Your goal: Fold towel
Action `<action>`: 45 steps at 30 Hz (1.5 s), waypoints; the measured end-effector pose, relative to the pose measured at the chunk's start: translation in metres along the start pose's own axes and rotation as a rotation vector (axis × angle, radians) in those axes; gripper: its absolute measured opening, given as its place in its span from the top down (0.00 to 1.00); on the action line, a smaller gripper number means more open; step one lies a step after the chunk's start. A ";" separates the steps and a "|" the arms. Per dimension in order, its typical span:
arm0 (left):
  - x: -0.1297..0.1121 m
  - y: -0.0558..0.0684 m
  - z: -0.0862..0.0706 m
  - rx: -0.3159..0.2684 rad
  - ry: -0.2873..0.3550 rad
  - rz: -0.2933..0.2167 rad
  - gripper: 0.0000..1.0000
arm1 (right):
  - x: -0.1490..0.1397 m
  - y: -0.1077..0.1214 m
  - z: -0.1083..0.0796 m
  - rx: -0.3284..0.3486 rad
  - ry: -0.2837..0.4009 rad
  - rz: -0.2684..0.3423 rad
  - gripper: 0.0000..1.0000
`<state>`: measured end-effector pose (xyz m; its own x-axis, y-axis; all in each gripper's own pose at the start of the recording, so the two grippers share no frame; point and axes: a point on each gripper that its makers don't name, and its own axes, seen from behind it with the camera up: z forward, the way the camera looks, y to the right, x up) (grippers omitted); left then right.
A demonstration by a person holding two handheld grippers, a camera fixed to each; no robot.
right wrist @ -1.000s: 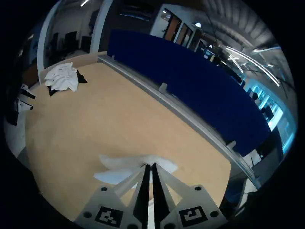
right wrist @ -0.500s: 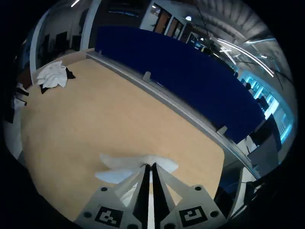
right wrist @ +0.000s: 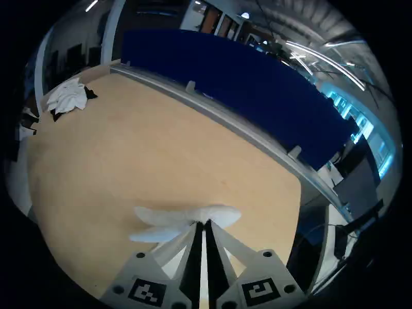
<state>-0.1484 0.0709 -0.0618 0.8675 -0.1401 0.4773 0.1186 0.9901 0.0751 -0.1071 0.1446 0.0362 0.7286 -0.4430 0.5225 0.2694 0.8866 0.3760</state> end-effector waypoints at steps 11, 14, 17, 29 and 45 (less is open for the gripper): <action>-0.002 0.007 0.002 -0.005 -0.011 0.021 0.07 | -0.097 0.007 -0.014 -0.038 -0.100 0.120 0.96; -0.003 0.009 0.002 -0.007 -0.015 0.032 0.06 | -0.123 0.005 -0.015 -0.042 -0.131 0.154 0.96; -0.004 0.011 0.001 -0.008 -0.017 0.043 0.06 | -0.144 0.002 -0.015 -0.047 -0.158 0.184 0.96; -0.001 0.013 -0.004 -0.005 -0.001 0.037 0.07 | -0.209 -0.009 0.001 -0.081 -0.269 0.286 0.96; -0.001 0.009 -0.007 0.008 -0.001 0.040 0.06 | -0.236 -0.013 0.018 -0.122 -0.318 0.351 0.95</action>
<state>-0.1448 0.0796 -0.0679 0.8711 -0.1005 0.4808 0.0800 0.9948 0.0630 -0.2938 0.2356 -0.0782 0.5650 -0.1167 0.8168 0.1280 0.9904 0.0530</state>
